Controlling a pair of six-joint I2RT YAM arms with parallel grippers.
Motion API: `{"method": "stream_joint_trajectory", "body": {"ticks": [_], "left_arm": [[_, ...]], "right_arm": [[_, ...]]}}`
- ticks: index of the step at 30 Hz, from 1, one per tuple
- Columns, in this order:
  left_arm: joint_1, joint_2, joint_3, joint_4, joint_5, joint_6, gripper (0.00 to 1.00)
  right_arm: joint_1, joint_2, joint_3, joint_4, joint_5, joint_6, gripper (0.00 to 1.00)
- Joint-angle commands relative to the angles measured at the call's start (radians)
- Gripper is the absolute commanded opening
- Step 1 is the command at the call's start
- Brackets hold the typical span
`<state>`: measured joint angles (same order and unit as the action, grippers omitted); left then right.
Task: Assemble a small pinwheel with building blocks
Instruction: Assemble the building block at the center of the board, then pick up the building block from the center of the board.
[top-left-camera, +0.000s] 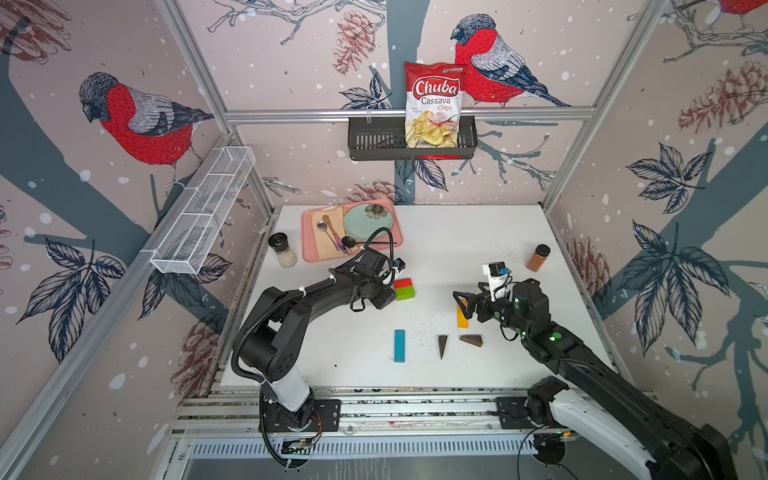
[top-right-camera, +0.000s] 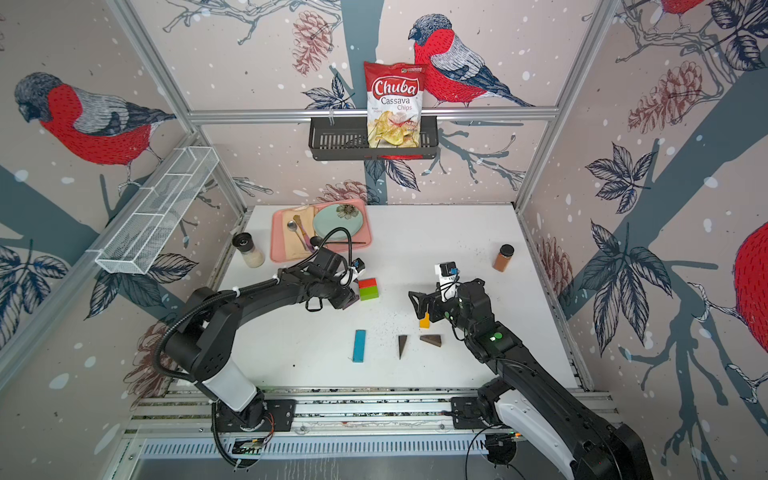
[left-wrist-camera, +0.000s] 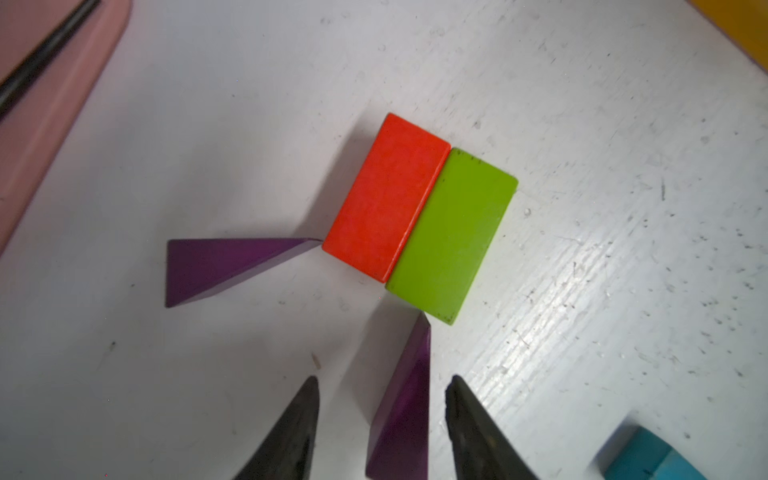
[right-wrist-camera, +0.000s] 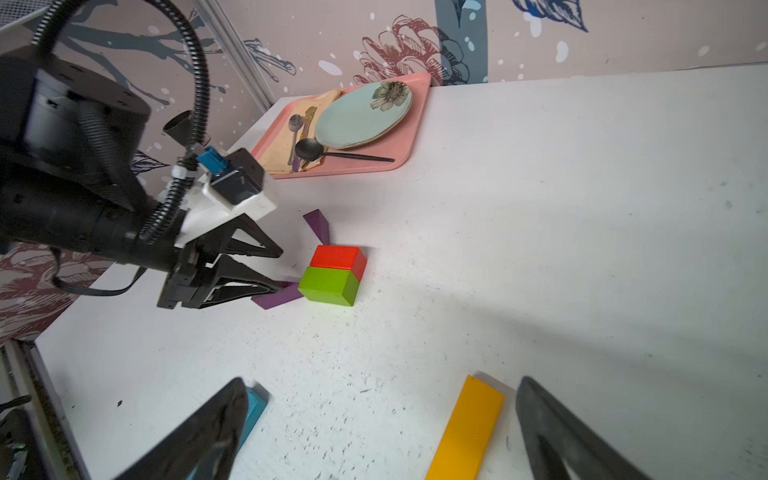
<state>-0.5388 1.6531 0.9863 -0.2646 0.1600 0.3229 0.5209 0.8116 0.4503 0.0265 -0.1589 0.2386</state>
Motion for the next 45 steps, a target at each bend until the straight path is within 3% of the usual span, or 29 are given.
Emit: {"method": "stream_joint_trajectory", "body": {"ticks": [1, 2, 12, 14, 16, 17, 19, 20, 25, 31, 35, 39, 42, 45], "left_arm": [[0.008, -0.066, 0.006, 0.015, 0.019, 0.024, 0.70], [0.009, -0.096, 0.001, 0.015, 0.019, 0.025, 0.96], [0.013, -0.506, -0.114, 0.095, 0.041, 0.005, 0.97], [0.012, -0.618, -0.231, 0.217, 0.058, -0.092, 0.97], [0.013, -0.687, -0.347, 0.317, -0.021, -0.281, 0.97], [0.014, -0.701, -0.361, 0.299, -0.008, -0.302, 0.97], [0.012, -0.699, -0.341, 0.178, 0.169, -0.171, 0.97], [0.007, -0.703, -0.336, 0.146, 0.204, -0.163, 0.97], [0.005, -0.844, -0.364, 0.116, 0.210, -0.177, 0.97], [0.004, -0.930, -0.332, 0.027, 0.167, -0.142, 0.96], [0.004, -0.944, -0.270, -0.048, 0.141, -0.136, 0.94], [0.005, -0.992, -0.233, -0.092, 0.064, -0.111, 0.96], [0.004, -1.030, -0.252, -0.080, -0.052, -0.119, 0.96], [0.004, -1.050, -0.268, -0.058, -0.064, -0.131, 0.97]], "right_arm": [[-0.004, 0.019, 0.058, -0.079, 0.133, 0.023, 0.99], [-0.004, 0.031, 0.079, -0.111, 0.159, 0.028, 0.99], [0.035, 0.226, 0.278, -0.396, 0.256, 0.134, 0.95], [0.099, 0.232, 0.280, -0.442, 0.308, 0.201, 0.93], [0.204, 0.224, 0.275, -0.463, 0.373, 0.273, 0.92], [0.259, 0.219, 0.276, -0.477, 0.407, 0.311, 0.92], [0.361, 0.219, 0.281, -0.527, 0.445, 0.394, 0.91], [0.399, 0.219, 0.277, -0.541, 0.448, 0.429, 0.91], [0.582, 0.258, 0.237, -0.566, 0.472, 0.614, 0.88], [0.625, 0.337, 0.235, -0.520, 0.468, 0.632, 0.81], [0.624, 0.387, 0.298, -0.553, 0.525, 0.543, 0.79], [0.566, 0.433, 0.434, -0.521, 0.589, 0.265, 0.86], [0.386, 0.437, 0.533, -0.448, 0.435, 0.004, 0.87], [0.254, 0.416, 0.543, -0.358, 0.160, -0.406, 0.89]]}}
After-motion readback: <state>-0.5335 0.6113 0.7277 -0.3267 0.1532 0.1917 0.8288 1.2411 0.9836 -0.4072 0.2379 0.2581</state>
